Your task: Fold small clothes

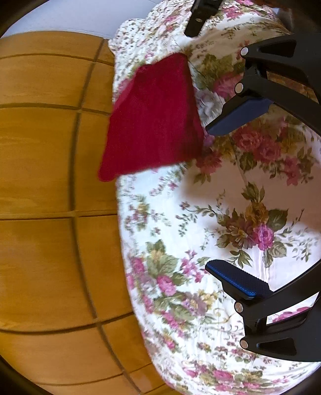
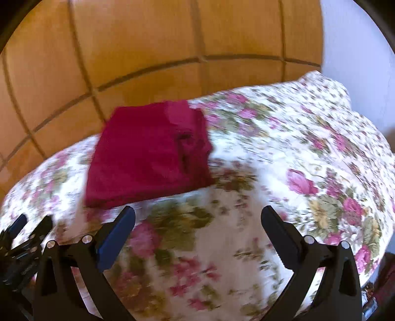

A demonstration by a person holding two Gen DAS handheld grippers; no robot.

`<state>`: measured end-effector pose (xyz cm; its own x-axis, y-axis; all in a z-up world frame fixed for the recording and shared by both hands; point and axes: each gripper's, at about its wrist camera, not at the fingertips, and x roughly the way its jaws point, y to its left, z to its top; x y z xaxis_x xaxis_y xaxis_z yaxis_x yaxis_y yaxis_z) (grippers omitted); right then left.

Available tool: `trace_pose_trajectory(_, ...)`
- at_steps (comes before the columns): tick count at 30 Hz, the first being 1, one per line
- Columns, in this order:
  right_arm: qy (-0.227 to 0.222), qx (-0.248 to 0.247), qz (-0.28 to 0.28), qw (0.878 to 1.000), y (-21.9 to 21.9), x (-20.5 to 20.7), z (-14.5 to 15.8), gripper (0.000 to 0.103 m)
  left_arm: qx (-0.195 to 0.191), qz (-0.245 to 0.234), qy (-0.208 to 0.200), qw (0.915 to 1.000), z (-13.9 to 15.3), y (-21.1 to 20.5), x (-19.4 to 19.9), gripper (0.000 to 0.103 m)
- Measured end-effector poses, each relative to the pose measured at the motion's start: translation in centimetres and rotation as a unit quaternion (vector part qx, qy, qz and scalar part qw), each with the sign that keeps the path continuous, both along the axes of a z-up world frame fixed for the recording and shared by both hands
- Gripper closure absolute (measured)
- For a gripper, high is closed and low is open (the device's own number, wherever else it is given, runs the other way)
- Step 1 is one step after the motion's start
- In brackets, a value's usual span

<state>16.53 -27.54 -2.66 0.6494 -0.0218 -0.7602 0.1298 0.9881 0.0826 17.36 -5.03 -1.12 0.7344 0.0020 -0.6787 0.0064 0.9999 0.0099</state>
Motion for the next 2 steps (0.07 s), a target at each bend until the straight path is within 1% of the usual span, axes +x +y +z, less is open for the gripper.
trace_pose_trajectory(2, 0.038, -0.022, -0.045, 0.998, -2.2, 2.2, -1.3, 0.002, 0.011, 0.006, 0.024, 0.9996, -1.0, 1.4, 1.5, 0.004)
